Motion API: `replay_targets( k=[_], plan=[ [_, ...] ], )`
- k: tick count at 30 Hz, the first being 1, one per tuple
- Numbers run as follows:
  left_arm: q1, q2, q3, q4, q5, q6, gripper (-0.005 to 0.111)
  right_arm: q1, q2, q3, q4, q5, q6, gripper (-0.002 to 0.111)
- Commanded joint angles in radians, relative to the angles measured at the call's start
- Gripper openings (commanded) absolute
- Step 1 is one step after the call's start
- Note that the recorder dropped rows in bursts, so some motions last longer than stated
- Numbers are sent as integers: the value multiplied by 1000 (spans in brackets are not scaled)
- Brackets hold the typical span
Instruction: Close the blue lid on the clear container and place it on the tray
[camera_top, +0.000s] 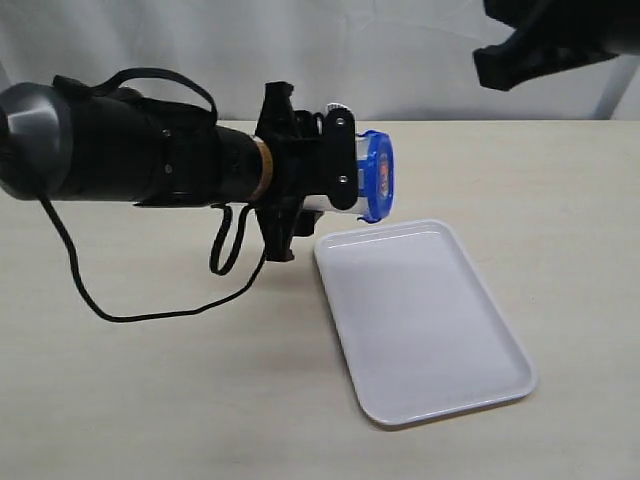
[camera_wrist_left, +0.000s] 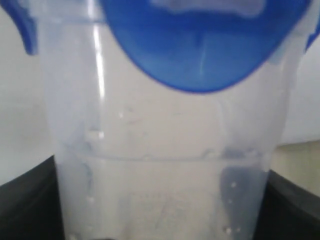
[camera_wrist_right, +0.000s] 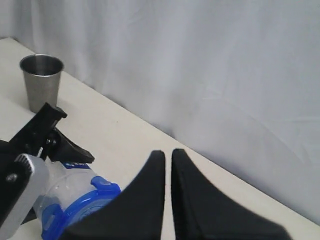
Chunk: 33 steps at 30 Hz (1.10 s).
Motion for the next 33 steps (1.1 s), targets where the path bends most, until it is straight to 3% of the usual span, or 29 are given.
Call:
replay_targets(
  k=[1,10,27,33],
  plan=[
    [-73,-9,-52,97,138,30,0,-63,-72,109,4,-86,21,5],
    [-126,99,-60,380,363,28,0,-86,-103,241,4,-235,18,5],
    [-128,141,-60,453,344,26,0,-86,-103,241,4,-238,18,5],
    [-128,141,-60,650,398,29,0,-86,-103,241,4,-238,18,5]
  ],
)
